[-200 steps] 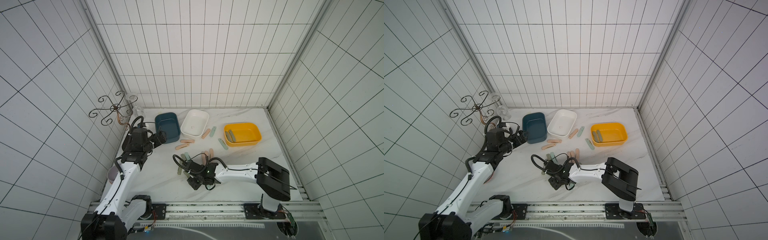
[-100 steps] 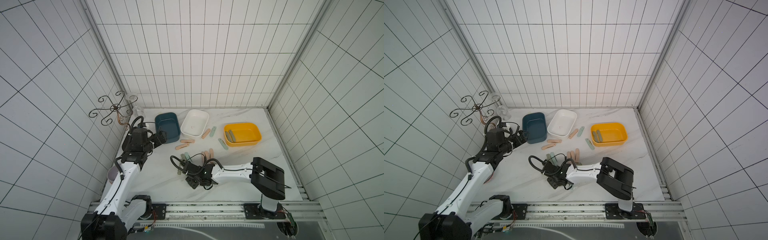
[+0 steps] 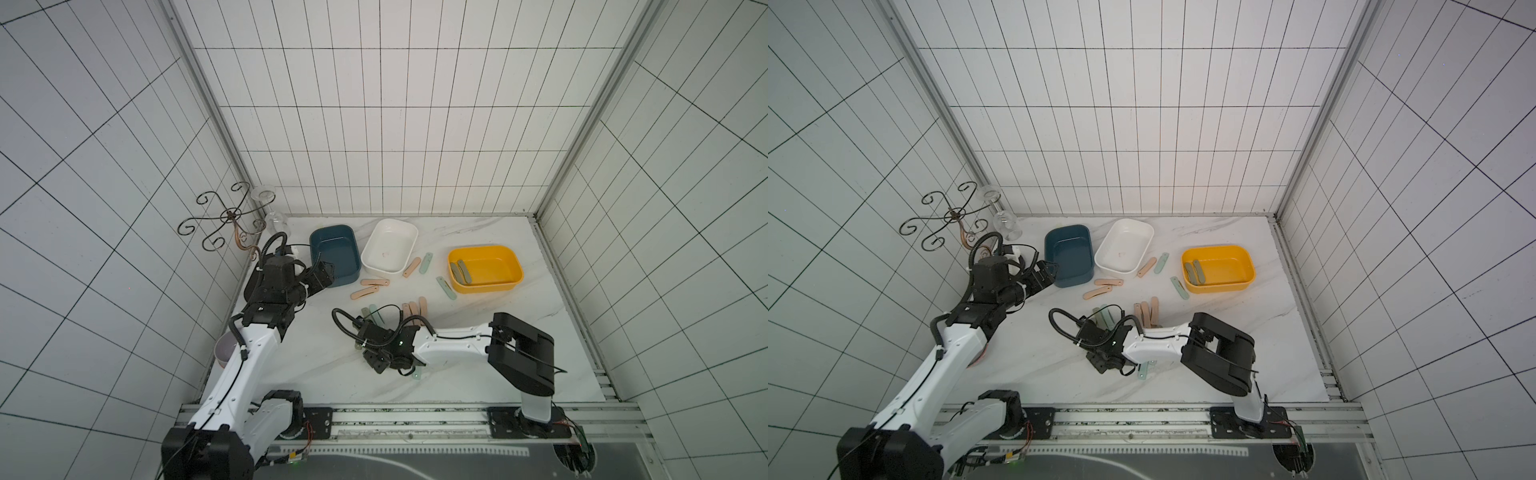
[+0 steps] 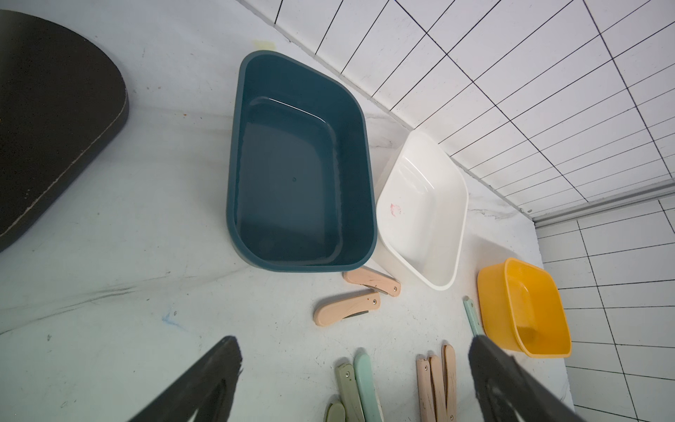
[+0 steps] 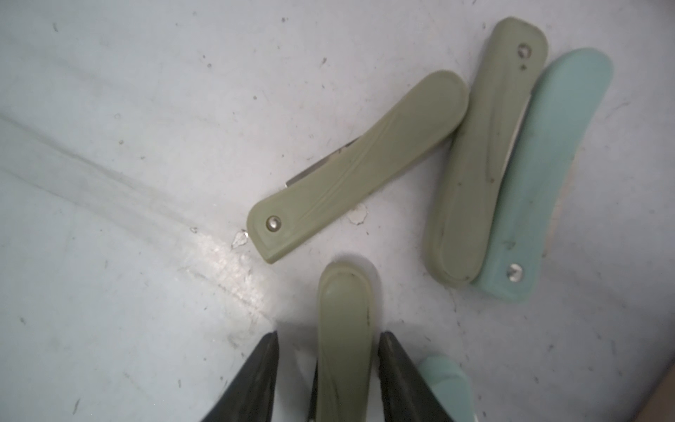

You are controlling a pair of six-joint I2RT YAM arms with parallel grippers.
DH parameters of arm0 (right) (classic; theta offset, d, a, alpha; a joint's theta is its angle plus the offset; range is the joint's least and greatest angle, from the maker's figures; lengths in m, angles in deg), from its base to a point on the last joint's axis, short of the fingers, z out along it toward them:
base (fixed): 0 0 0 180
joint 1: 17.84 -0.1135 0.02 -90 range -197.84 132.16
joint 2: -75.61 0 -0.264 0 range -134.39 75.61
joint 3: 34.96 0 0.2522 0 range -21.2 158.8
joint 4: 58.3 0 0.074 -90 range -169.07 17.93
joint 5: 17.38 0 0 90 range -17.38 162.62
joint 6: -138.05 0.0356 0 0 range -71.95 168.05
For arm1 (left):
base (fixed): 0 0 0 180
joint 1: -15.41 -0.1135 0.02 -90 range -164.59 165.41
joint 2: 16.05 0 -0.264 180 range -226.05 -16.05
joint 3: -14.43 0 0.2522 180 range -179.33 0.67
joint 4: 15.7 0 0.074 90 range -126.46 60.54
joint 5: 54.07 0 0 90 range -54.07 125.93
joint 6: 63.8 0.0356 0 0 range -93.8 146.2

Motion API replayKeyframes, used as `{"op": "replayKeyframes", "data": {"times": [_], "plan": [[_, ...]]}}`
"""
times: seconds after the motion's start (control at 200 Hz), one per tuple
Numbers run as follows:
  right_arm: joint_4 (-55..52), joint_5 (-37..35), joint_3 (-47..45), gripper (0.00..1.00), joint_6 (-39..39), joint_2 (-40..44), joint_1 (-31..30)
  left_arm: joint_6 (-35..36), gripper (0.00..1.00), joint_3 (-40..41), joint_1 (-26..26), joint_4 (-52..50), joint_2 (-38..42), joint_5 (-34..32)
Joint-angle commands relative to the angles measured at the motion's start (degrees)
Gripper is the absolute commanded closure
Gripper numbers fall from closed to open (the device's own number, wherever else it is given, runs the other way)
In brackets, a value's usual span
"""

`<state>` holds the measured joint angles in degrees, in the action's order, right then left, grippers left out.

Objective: Place the fruit knives into the storage box by color
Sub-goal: Pick up the fruit knife from the center of the board.

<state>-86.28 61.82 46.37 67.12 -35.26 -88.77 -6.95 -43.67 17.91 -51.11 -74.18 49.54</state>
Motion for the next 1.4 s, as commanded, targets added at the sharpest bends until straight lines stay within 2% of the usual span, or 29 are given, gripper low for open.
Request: {"op": "replayKeyframes", "data": {"times": [0.0, 0.22, 0.525, 0.775, 0.925, 1.11, 1.4], "plan": [[-4.5, 1.2, 1.2, 0.61, -0.4, -3.4, -0.5, -0.5, 0.03, 0.4, -0.2, 1.4, 1.2, 0.6], [-4.6, 0.9, 1.3, 0.71, -0.4, -1.6, -0.6, -0.6, 0.03, 0.4, -0.2, 1.4, 1.2, 1.5], [-4.7, -0.7, 2.3, 0.74, 0.1, 4.1, 0.4, -0.8, 0.03, 0.2, -0.2, 1.6, 1.1, 2.3], [-4.8, -0.4, 2.3, 0.75, 0.4, 11.9, 5.4, -1.0, 0.03, -0.4, 0.5, 1.7, 0.7, 3.2], [-5.6, -0.9, 2.0, 0.75, -1.3, 18.5, 13.0, -0.9, 0.03, -1.4, 2.8, 1.6, 0.4, 3.4], [-6.1, -0.5, 1.9, 0.75, -6.0, 24.9, 27.8, -0.8, 0.03, -3.8, 9.6, 1.4, -0.6, 1.3], [-3.7, 2.8, 1.7, 0.75, -12.6, 25.2, 49.5, -0.4, 0.03, -8.2, 21.6, 1.2, -4.3, -2.6]]}}
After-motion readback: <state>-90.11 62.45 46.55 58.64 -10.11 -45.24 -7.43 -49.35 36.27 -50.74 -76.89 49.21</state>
